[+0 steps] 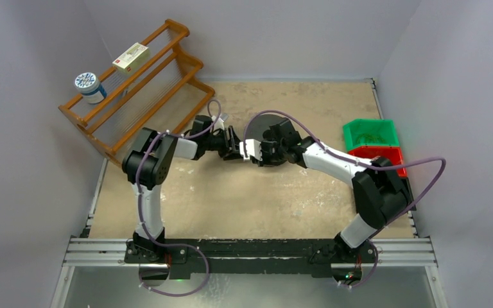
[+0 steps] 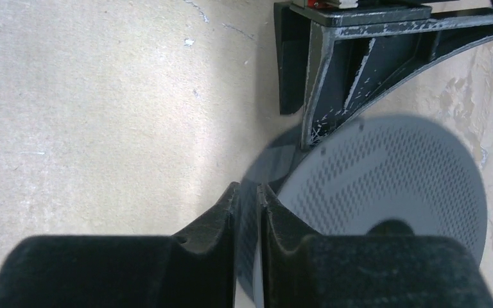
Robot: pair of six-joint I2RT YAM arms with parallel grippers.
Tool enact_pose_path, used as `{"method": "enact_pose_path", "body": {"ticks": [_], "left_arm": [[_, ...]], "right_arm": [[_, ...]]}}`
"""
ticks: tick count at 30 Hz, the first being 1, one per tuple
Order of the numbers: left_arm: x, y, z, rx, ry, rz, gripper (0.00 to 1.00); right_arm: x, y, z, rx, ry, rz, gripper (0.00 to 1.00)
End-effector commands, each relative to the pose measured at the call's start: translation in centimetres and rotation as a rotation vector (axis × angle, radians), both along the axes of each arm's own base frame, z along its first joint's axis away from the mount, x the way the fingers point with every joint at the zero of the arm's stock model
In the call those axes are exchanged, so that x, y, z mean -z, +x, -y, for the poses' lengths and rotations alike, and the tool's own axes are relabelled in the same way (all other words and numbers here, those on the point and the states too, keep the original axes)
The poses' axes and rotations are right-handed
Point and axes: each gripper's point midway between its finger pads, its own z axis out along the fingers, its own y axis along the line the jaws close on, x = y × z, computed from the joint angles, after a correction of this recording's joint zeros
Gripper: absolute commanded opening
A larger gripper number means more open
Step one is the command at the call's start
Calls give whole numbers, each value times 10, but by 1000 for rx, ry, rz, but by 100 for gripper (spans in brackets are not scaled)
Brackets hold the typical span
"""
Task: Wrap the cables
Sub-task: Place the cable reel at the center of the board.
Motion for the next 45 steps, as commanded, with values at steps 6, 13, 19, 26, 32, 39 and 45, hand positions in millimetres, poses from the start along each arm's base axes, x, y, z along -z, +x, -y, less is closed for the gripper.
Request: {"method": "enact_pose_path", "body": {"ticks": [6,13,19,26,32,39,45], "left_arm": [[-9,-10,-29,88,155,130,55],[-21,-13,-65,139,277,203,58],[-58,-22,-86,190,389,356,62],[-95,-44,-116,291,561,537,71],[-111,-67,-143,327,694,616,73],[-99,-95,-150,393,703,640,75],[-101,-108,-153,369,699,714,74]], "right_arm": [[-26,-19,11,-48,-4,15,35],[-48,-40,19,-70,7,-10,60],[-83,-54,23,-61,69,11,76],[-98,-41,63,172,87,144,80],[-76,3,161,566,11,147,80],[-39,15,216,805,-88,103,80],[1,35,252,843,-279,181,79]]}}
